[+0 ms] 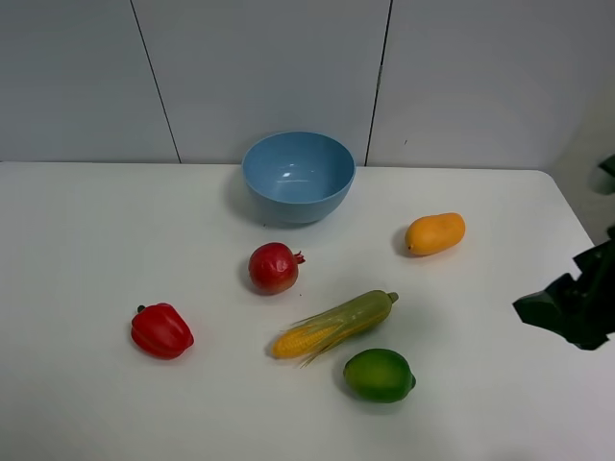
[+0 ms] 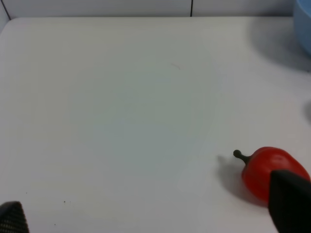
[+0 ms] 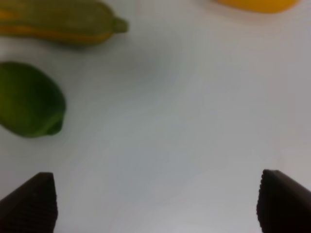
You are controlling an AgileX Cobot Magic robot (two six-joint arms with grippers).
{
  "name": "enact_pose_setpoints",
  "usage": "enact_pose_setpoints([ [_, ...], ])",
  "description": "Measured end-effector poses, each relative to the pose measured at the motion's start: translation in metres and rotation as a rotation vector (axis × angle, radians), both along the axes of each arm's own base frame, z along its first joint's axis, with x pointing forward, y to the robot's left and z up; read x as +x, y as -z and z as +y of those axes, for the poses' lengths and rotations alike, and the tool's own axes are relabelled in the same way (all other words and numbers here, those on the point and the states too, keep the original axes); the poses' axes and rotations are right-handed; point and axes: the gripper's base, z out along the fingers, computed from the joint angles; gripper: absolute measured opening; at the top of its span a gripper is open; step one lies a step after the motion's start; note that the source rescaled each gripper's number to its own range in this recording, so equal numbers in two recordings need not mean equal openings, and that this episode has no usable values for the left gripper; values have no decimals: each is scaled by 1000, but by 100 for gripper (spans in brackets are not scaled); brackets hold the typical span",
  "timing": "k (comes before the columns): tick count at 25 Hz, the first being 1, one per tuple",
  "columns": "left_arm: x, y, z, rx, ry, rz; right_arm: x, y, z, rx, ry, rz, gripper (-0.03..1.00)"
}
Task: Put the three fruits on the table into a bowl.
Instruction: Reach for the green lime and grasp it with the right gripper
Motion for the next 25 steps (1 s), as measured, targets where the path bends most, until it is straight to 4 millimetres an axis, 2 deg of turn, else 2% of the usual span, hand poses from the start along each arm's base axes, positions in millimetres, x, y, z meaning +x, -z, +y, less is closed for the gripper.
enact_pose_setpoints([
  [2, 0, 0, 0, 0, 0, 0, 20, 14, 18, -41, -86, 93, 54],
  [6, 0, 0, 0, 0, 0, 0, 45, 40, 61, -112, -246, 237, 54],
  [10, 0, 0, 0, 0, 0, 0, 52, 64, 97, -176, -357, 346, 54],
  [15, 0, 0, 0, 0, 0, 0, 52, 88, 129, -240, -431, 417, 54],
  [19, 0, 0, 0, 0, 0, 0, 57, 101, 144, -287, -451, 482, 54],
  [25, 0, 0, 0, 0, 0, 0, 61, 114, 144, -350, -394, 549, 54],
])
